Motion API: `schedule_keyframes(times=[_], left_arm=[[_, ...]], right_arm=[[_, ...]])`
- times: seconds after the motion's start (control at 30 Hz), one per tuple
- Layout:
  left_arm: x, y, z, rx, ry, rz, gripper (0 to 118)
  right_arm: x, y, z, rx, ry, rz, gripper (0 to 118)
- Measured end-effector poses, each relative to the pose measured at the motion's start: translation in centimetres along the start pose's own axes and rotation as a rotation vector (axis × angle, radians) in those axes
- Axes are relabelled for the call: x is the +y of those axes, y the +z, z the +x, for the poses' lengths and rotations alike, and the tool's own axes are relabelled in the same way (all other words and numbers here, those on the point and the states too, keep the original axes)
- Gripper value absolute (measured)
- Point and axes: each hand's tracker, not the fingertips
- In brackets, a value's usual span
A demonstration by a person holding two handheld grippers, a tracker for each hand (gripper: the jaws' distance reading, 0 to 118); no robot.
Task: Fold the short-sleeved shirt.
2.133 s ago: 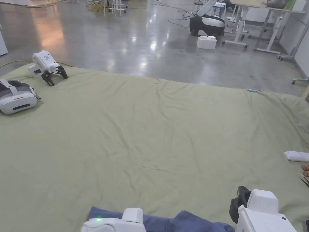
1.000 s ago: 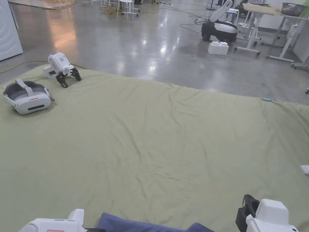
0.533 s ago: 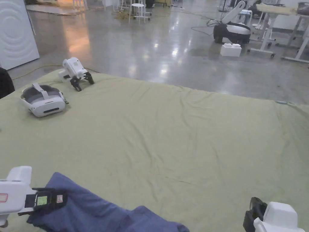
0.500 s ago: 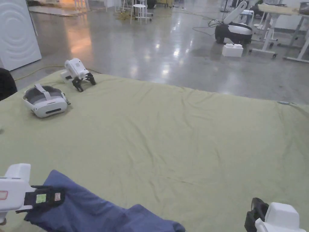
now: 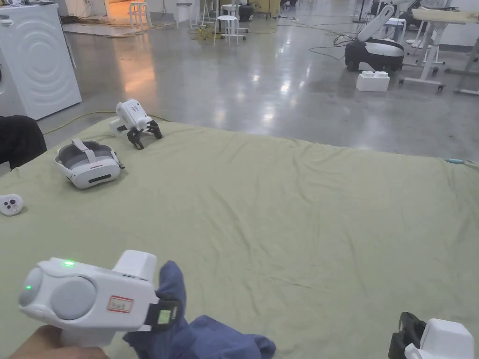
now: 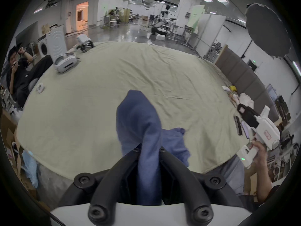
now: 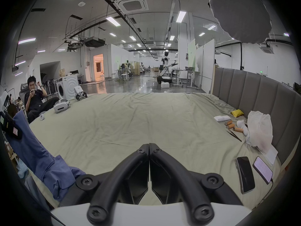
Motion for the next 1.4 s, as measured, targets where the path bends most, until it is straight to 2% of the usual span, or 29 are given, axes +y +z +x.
schedule_keyframes(times=[0.2,0.47,0.6,0.63,0.67,0.77,0.83,0.93,0.97,1.07,1.17,1.3,1.4], left_arm=[[-0.3,-3.8,3.9,-0.065,-0.016,-0.049,6],[-2.5,-13.3,7.6,-0.081,0.035,-0.148,7],[-4.1,-16.6,8.5,-0.088,0.051,-0.180,13],[-4.3,-16.8,8.4,-0.095,0.053,-0.189,17],[-4.5,-16.8,8.6,-0.096,0.057,-0.195,28],[-4.4,-15.3,7.7,-0.180,0.096,-0.189,75],[-4.1,-13.3,7.3,-0.188,0.115,-0.126,79],[-3.5,-11.0,6.5,-0.200,0.121,-0.071,72],[-3.3,-10.4,6.3,-0.202,0.123,-0.042,62],[-2.9,-8.2,6.3,-0.154,0.070,0.106,22],[-3.2,-6.3,7.0,-0.058,-0.015,0.338,1],[-3.6,-4.3,8.2,0.079,-0.120,0.550,0],[-3.7,-3.3,8.3,0.118,-0.112,0.647,0]], right_arm=[[-0.4,0.3,0.5,-0.010,-0.002,-0.012,0],[-0.8,0.6,1.0,-0.025,-0.010,-0.024,0],[-1.0,0.6,1.2,-0.028,-0.008,-0.031,0],[-1.0,0.7,1.3,-0.029,-0.007,-0.034,0],[-1.0,0.7,1.4,-0.030,-0.006,-0.034,0],[-1.0,0.8,1.7,-0.035,0.000,-0.035,0],[-1.0,0.9,1.9,-0.037,-0.001,-0.035,0],[-0.9,1.2,2.1,-0.033,-0.015,-0.021,0],[-0.9,1.3,2.1,-0.032,-0.014,-0.017,0],[-0.5,1.9,2.0,-0.019,-0.029,0.025,0],[0.5,2.6,1.2,-0.014,-0.019,0.088,0],[2.2,3.4,0.3,-0.024,-0.007,0.176,0],[3.4,3.8,-0.4,-0.029,0.005,0.221,0]])
